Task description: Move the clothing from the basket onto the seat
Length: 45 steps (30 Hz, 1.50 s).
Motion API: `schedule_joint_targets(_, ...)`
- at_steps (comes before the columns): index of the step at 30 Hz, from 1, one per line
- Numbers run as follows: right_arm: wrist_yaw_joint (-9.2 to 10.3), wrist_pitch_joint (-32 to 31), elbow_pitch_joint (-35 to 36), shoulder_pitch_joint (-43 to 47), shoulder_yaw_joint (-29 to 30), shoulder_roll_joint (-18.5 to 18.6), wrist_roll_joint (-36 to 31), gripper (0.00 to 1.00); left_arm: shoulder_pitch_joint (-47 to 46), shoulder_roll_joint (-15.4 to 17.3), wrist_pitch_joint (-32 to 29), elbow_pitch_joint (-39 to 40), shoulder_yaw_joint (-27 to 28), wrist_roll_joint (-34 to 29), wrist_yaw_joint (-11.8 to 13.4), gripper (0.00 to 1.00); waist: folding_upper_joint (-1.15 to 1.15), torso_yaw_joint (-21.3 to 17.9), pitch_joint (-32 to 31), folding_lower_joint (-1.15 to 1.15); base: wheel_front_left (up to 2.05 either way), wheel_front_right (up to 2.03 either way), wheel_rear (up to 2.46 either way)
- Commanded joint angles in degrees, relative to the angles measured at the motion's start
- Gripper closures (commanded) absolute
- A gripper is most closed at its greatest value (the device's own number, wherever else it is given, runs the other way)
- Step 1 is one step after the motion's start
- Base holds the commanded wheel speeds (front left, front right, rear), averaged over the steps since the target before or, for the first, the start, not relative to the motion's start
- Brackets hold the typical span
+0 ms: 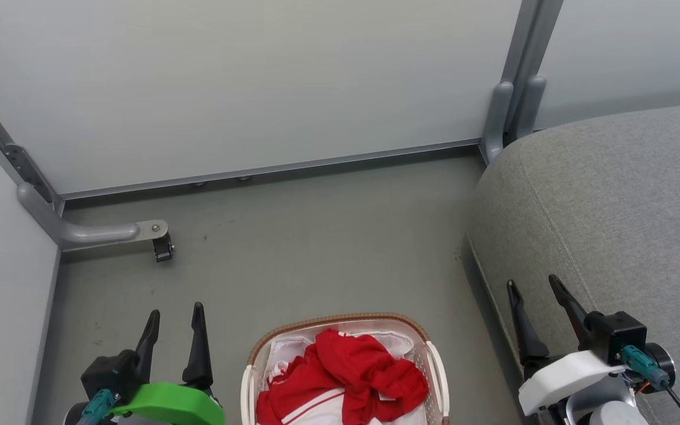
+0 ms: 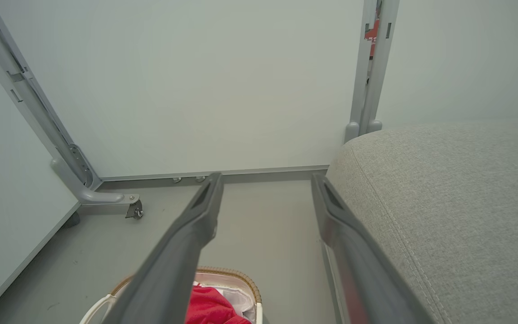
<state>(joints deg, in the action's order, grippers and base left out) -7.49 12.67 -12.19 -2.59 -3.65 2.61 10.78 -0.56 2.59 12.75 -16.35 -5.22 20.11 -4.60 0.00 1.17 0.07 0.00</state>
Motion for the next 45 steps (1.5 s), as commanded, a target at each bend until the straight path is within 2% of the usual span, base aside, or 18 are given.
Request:
schedule_joint_targets(1, 0.0, 0.6, 0.0, 0.3, -0.1, 0.3, -1.5, 0.0, 0.6, 0.4, 0.5, 0.0, 0.0, -1.5, -0.2, 0.0, 0.0, 0.0, 0.0, 0.0, 0.0, 0.0, 0.0)
schedule_joint_targets(21, 0.0, 2.6, -0.9, 0.6, -0.6, 0.4, -9.3, 0.0, 0.9, 0.5, 2.6, -2.5, -1.0, -8.3, -0.1, 0.0, 0.0, 0.4, 0.1, 0.0, 0.0, 0.0, 0.0)
schedule_joint_targets(45, 0.0, 2.6, -0.4, -0.1, 0.2, 0.4, -8.6, 0.0, -0.3, 0.5, 2.4, -3.1, -1.8, -7.7, -0.5, 0.0, 0.0, 0.3, 1.7, 0.0, 0.0, 0.0, 0.0)
